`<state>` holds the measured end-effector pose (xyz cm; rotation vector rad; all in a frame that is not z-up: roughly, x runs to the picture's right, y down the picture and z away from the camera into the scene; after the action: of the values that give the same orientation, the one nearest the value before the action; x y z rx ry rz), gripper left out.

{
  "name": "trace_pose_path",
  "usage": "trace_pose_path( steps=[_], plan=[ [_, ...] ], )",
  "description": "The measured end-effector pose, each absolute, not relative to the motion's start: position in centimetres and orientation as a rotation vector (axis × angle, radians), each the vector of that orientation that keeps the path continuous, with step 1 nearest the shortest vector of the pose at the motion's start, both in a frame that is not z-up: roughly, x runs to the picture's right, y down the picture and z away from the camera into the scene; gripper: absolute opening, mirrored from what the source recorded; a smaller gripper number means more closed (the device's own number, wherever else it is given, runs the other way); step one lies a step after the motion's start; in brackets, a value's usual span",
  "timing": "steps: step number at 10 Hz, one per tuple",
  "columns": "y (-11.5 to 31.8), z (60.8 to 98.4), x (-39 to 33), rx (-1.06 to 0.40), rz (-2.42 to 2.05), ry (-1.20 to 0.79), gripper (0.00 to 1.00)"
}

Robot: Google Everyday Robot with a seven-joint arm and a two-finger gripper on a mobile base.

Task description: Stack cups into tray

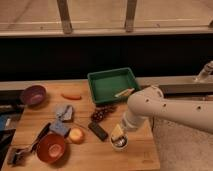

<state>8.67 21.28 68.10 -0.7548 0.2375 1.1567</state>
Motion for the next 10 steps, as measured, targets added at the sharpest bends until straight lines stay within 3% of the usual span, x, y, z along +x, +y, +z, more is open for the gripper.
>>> trace_pose_path(
  steps=[10],
  plan=[
    [24.7,73.3,11.9,-0.75,1.254,0.262,0.67]
  ],
)
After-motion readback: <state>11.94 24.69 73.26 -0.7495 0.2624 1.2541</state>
